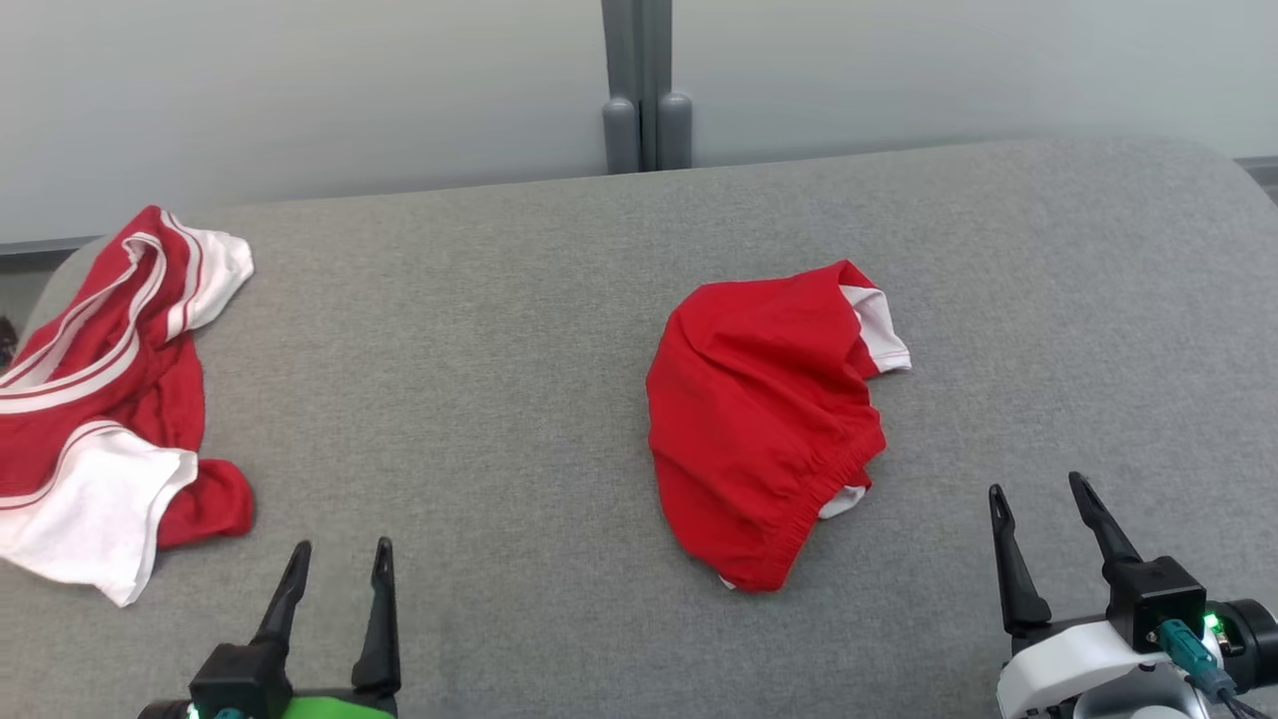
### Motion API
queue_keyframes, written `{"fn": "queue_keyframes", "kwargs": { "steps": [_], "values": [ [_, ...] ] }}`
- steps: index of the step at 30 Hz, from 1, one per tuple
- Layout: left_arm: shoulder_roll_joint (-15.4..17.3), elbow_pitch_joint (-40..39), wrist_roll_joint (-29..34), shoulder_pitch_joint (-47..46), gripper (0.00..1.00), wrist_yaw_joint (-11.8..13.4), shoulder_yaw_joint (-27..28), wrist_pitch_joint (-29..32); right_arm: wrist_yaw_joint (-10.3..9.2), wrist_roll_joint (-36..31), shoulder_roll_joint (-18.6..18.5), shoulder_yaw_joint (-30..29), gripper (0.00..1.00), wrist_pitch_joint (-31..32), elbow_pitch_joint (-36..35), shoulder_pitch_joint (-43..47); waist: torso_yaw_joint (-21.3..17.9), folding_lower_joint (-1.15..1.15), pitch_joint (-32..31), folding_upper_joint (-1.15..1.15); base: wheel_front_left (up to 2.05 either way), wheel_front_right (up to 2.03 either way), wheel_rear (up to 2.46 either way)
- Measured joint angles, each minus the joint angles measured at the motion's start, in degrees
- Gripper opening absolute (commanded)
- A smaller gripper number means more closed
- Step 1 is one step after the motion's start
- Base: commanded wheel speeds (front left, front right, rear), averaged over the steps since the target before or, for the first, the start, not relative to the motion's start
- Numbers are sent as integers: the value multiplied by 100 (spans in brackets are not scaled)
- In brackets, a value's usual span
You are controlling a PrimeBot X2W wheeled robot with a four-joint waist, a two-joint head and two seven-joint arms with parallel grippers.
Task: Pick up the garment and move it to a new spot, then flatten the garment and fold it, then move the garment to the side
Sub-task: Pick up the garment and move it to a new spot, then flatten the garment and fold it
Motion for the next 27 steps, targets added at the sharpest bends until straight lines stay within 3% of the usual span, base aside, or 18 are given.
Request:
{"fn": "queue_keyframes", "kwargs": {
  "steps": [11,27],
  "values": [
    [-132,-100,200,426,100,-127,577,0,0,65,1,9,100,0,74,163,320,0,-278,0,0,0,0],
    [-148,3,138,471,100,-226,620,0,0,152,0,81,100,0,94,153,148,0,-310,0,0,0,0]
  ]
}}
